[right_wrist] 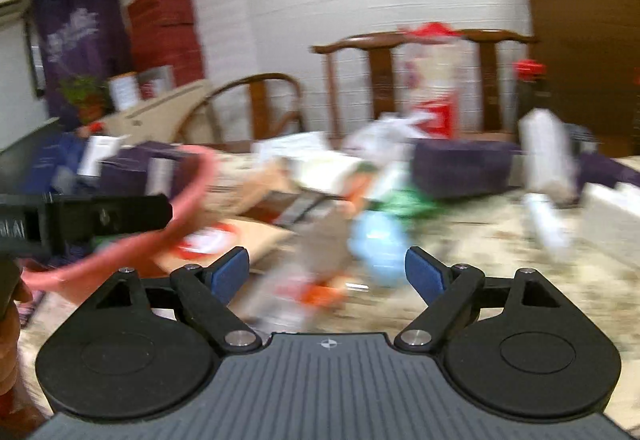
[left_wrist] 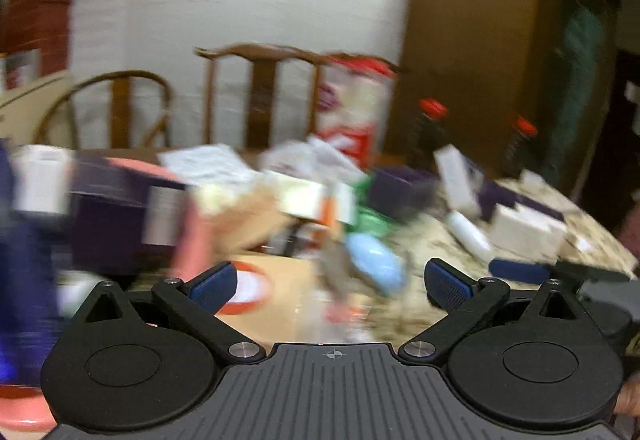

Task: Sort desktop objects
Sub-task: 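Move both open tools back to the remaining box pile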

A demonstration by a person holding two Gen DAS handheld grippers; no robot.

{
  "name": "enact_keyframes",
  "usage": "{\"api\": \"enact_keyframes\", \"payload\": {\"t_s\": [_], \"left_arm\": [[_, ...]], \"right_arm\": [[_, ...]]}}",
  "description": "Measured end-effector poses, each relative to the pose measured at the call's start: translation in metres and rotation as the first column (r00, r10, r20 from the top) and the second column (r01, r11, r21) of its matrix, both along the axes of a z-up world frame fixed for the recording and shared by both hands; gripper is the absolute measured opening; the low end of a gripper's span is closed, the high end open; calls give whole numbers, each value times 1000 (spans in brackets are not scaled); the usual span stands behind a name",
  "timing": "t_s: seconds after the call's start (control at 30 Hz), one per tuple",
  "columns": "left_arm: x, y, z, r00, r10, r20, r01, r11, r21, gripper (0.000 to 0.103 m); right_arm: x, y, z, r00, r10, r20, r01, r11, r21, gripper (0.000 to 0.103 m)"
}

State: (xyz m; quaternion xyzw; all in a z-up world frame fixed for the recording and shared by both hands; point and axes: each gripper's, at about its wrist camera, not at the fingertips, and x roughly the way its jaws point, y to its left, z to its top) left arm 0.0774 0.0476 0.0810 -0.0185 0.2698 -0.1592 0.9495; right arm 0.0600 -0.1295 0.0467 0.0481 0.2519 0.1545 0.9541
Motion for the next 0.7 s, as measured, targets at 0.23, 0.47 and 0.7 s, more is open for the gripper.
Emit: {"api": "enact_keyframes", "payload": {"t_s": [0.23,0.47,0.7], "left_arm": [[33,-109,-14,991,-132,-20,133,991,26,103],[84,-195,-26,982,-187,-25,188,979,78,103],[137,-262,-48,966,-257,-11,256,955,147,103]], "right_arm": [[-1,-104,-11,979,-201,-17,200,979,-44,89],[3,-183,-27,947,-315,-59,313,949,-34,90],[17,-240,-48,910,-406,-80,402,913,-66,90]]}}
